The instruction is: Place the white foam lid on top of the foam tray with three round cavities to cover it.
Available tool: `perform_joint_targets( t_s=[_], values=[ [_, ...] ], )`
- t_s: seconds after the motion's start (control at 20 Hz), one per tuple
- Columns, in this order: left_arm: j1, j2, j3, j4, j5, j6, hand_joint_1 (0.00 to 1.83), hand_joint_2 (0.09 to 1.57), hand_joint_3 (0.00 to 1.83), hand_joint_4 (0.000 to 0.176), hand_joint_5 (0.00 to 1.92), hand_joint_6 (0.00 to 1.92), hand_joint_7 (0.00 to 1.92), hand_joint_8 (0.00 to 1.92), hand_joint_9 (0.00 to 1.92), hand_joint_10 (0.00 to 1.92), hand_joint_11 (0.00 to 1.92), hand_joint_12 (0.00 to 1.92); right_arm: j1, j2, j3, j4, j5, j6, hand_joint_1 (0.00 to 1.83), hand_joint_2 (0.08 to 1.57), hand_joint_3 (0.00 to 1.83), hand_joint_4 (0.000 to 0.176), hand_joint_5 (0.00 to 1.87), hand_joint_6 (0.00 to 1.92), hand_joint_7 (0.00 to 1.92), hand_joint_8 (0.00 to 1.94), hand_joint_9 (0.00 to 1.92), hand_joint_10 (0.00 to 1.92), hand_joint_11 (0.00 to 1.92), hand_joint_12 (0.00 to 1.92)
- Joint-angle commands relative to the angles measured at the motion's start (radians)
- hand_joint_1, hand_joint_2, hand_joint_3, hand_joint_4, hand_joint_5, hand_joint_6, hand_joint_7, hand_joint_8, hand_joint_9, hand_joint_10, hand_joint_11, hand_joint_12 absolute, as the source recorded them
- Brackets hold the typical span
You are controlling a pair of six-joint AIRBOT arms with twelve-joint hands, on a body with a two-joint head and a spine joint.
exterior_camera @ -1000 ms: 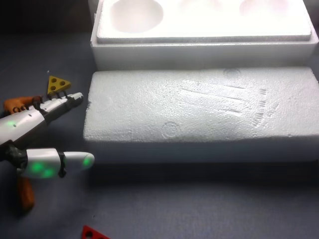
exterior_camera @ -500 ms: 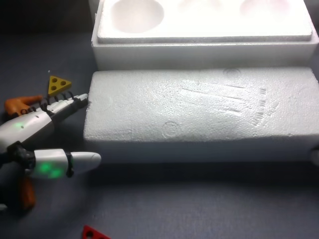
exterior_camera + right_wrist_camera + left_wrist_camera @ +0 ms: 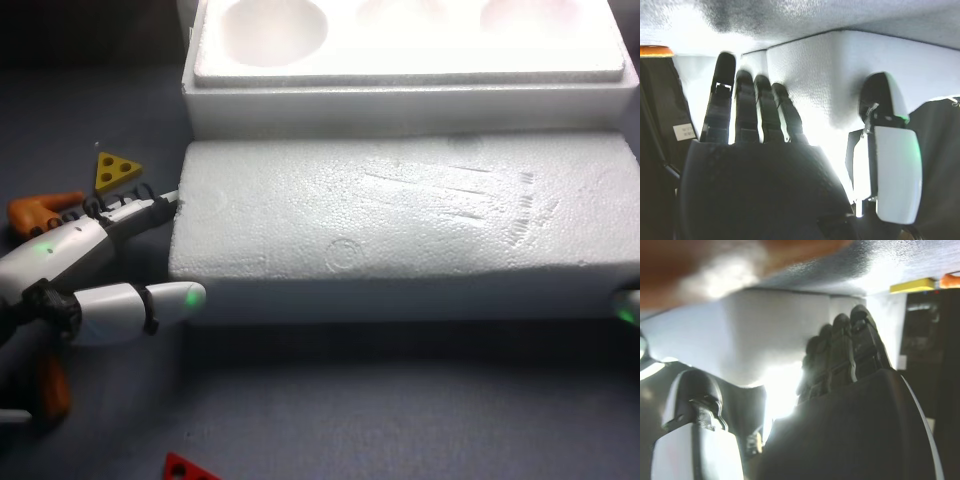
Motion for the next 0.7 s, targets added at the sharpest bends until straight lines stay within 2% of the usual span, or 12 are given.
perform_joint_targets(
  t_s=[0.0,0.15,0.2,0.3,0.35,0.4,0.45,0.5,0.55,0.6,0.65],
  values=[
    [-0.007,-0.006,-0.002,0.033,-0.116,-0.015,0.39,1.18,0.02,0.000,0.29,0.06,0.23,0.02,0.15,0.05,0.01,0.01,0.009,0.003,0.002,-0.035,0.096,0.018,0.45,1.21,0.00,0.000,0.43,0.02,0.46,0.02,0.19,0.68,0.00,1.77],
    [-0.002,0.004,-0.018,0.051,-0.142,-0.029,0.36,1.21,0.02,0.000,0.34,0.09,0.27,0.03,0.17,0.05,0.03,0.03,0.008,0.005,-0.015,-0.056,0.113,0.029,0.44,1.26,0.00,0.000,0.47,0.02,0.51,0.03,0.15,0.95,0.00,1.88],
    [0.004,0.013,-0.030,0.059,-0.157,-0.031,0.36,1.22,0.00,0.000,0.33,0.09,0.27,0.01,0.18,0.04,0.01,0.15,0.008,0.011,-0.030,-0.067,0.125,0.029,0.49,1.26,0.00,0.000,0.49,0.03,0.49,0.02,0.10,0.93,0.00,1.81],
    [0.019,0.032,-0.058,0.074,-0.196,-0.042,0.40,1.21,0.00,0.000,0.33,0.08,0.28,0.01,0.19,0.04,0.00,0.28,0.007,0.057,-0.067,-0.095,0.156,0.029,0.59,1.26,0.00,0.000,0.50,0.05,0.47,0.01,0.03,0.98,0.00,1.78],
    [0.029,0.044,-0.073,0.081,-0.220,-0.047,0.40,1.21,0.00,0.000,0.31,0.08,0.27,0.00,0.19,0.04,0.00,0.30,0.002,0.071,-0.086,-0.106,0.176,0.029,0.60,1.24,0.00,0.000,0.51,0.07,0.49,0.03,0.04,1.19,0.00,1.89],
    [0.038,0.056,-0.089,0.085,-0.244,-0.048,0.38,1.21,0.00,0.009,0.30,0.08,0.26,0.00,0.19,0.04,0.00,0.31,-0.007,0.087,-0.104,-0.114,0.197,0.029,0.59,1.24,0.00,0.000,0.46,0.16,0.48,0.09,0.05,1.26,0.00,1.91],
    [0.049,0.073,-0.109,0.093,-0.279,-0.051,0.40,1.20,0.00,0.011,0.30,0.07,0.26,0.00,0.20,0.05,0.00,0.34,-0.025,0.111,-0.130,-0.127,0.236,0.034,0.58,1.21,0.00,0.000,0.41,0.18,0.41,0.08,0.01,1.20,0.00,1.90],
    [0.053,0.082,-0.120,0.099,-0.297,-0.053,0.43,1.20,0.00,0.013,0.29,0.07,0.25,0.00,0.18,0.04,0.00,0.27,-0.034,0.123,-0.142,-0.133,0.258,0.039,0.56,1.20,0.00,0.000,0.37,0.18,0.36,0.06,0.00,1.00,0.00,1.89],
    [0.056,0.093,-0.131,0.108,-0.315,-0.056,0.42,1.20,0.00,0.013,0.28,0.06,0.24,0.00,0.18,0.04,0.00,0.25,-0.047,0.140,-0.157,-0.140,0.283,0.043,0.51,1.21,0.00,0.000,0.26,0.35,0.30,0.03,0.00,0.76,0.00,1.75],
    [0.057,0.107,-0.145,0.119,-0.337,-0.057,0.40,1.19,0.00,0.016,0.26,0.05,0.24,0.00,0.17,0.03,0.00,0.19,-0.061,0.163,-0.178,-0.149,0.314,0.044,0.48,1.21,0.00,0.000,0.21,0.49,0.28,0.01,0.00,0.64,0.00,1.65],
    [0.057,0.119,-0.155,0.125,-0.355,-0.057,0.39,1.19,0.00,0.012,0.27,0.05,0.24,0.00,0.17,0.03,0.00,0.12,-0.072,0.180,-0.194,-0.156,0.339,0.044,0.47,1.20,0.00,0.000,0.15,0.72,0.33,0.02,0.03,0.77,0.00,1.64]
  ],
)
